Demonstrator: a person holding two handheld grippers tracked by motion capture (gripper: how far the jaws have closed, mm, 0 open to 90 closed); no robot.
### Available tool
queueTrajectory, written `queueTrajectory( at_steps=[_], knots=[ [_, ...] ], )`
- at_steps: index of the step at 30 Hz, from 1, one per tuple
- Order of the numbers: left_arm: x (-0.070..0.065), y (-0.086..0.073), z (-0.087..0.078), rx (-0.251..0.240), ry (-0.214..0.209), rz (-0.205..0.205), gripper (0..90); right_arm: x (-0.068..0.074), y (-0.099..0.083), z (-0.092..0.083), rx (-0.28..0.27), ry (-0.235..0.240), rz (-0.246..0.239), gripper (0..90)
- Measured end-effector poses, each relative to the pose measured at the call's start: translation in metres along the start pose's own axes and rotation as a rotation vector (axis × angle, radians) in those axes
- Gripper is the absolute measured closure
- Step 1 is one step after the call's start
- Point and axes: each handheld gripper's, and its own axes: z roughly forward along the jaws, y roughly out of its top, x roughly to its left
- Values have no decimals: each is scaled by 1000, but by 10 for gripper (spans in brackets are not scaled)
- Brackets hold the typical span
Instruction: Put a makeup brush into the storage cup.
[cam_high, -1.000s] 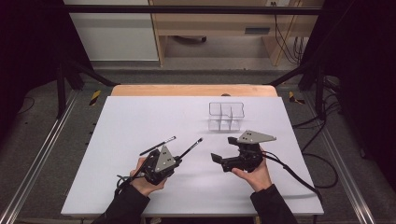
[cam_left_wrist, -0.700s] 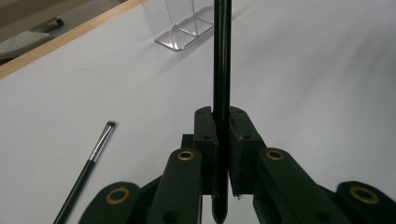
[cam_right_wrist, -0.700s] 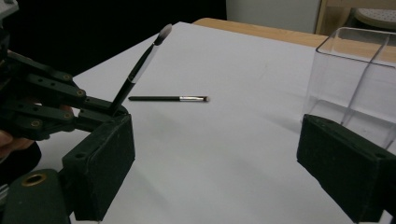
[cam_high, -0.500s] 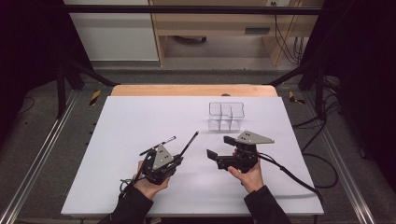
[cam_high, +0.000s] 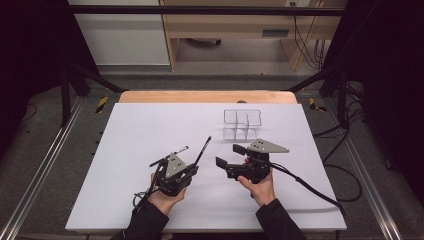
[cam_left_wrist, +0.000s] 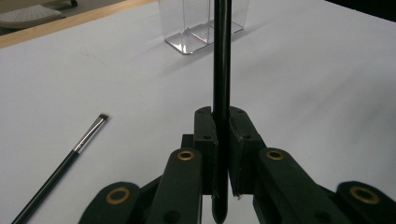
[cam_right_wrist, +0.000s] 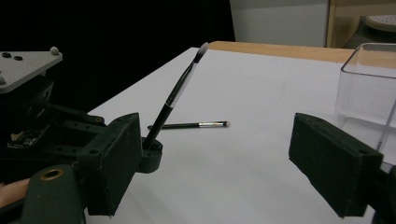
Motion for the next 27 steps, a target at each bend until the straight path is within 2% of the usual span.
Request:
queueTrajectory(
  at_steps=[4, 11, 16, 27],
  knots=[
    [-2, 3, 3, -11, 3, -26, 825, 1, 2, 3, -16, 3, 24, 196],
    [-7, 8, 7, -26, 11, -44, 825, 2, 5, 9, -33, -7, 44, 212],
    [-9, 10, 9, -32, 19, -49, 825, 2, 4, 13, -47, -18, 71, 242],
    [-17, 13, 15, -36, 18, -50, 825, 3, 3, 15, -51, 7, 137, 304]
  ],
)
